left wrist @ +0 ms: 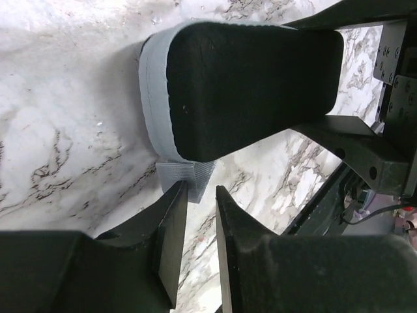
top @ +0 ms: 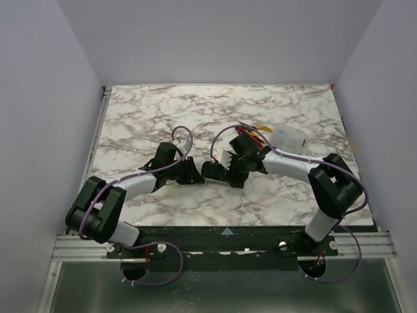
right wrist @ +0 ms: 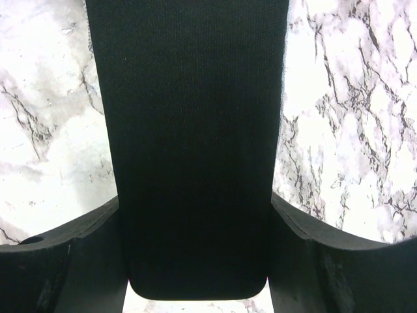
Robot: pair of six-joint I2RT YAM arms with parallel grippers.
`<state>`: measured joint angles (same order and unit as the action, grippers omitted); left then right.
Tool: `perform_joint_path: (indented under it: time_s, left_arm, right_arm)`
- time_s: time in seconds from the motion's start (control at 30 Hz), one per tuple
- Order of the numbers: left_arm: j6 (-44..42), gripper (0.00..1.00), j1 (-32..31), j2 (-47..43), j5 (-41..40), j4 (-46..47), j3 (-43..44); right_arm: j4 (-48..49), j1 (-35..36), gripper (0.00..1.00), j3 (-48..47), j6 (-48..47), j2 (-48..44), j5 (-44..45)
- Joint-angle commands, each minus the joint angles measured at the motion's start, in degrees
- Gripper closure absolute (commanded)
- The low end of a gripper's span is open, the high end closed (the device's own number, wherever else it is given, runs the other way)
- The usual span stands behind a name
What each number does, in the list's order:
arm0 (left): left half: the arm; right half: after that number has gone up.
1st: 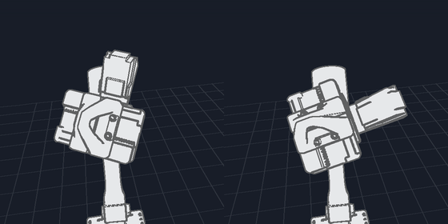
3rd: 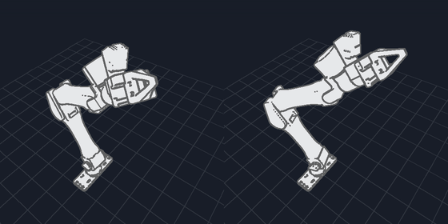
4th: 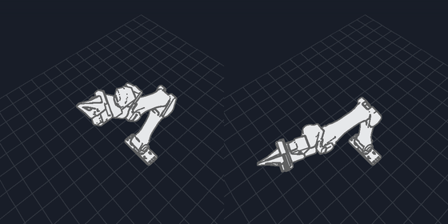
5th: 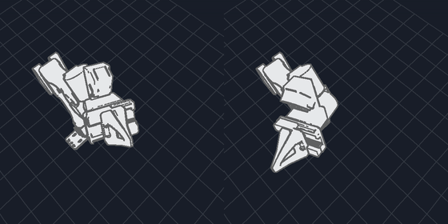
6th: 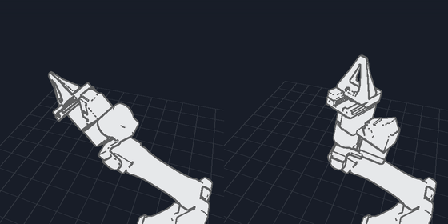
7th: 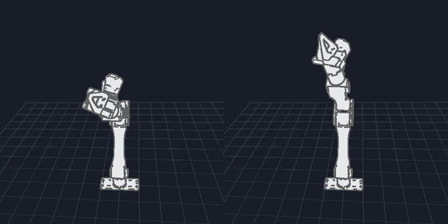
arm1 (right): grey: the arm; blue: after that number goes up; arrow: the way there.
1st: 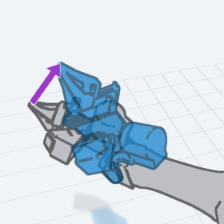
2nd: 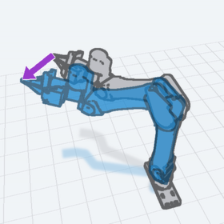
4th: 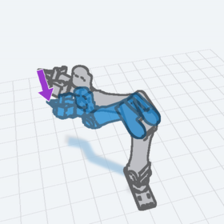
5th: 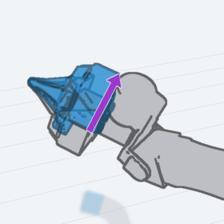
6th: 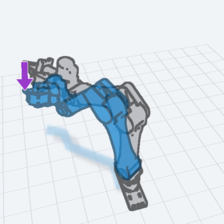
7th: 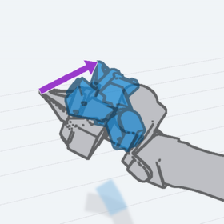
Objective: Open the umbrella
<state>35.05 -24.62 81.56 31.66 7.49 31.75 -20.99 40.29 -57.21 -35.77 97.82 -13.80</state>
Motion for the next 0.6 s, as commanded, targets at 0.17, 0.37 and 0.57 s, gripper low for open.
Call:
perform_joint_path:
  time_s: [0.17, 0.37, 0.57]
  left_arm:
    - [2.1, 0.76, -1.9, 4.3, -1.8, 5.5, 0.7]
    - [-1.1, 0.74, -1.4, 1.1, 1.1, 7.2, 0.1]
    - [-5.3, 0.61, 0.3, -14.0, -8.1, 3.3, -3.5]
  right_arm:
    - [3.1, 0.2, 0.43, 1.5, 6.8, -0.1, -0.4]
    - [2.2, 0.2, 0.52, 2.3, 6.9, 0.4, -0.6]
    - [0.0, -0.2, 0.57, 6.9, -1.8, -3.2, -2.8]
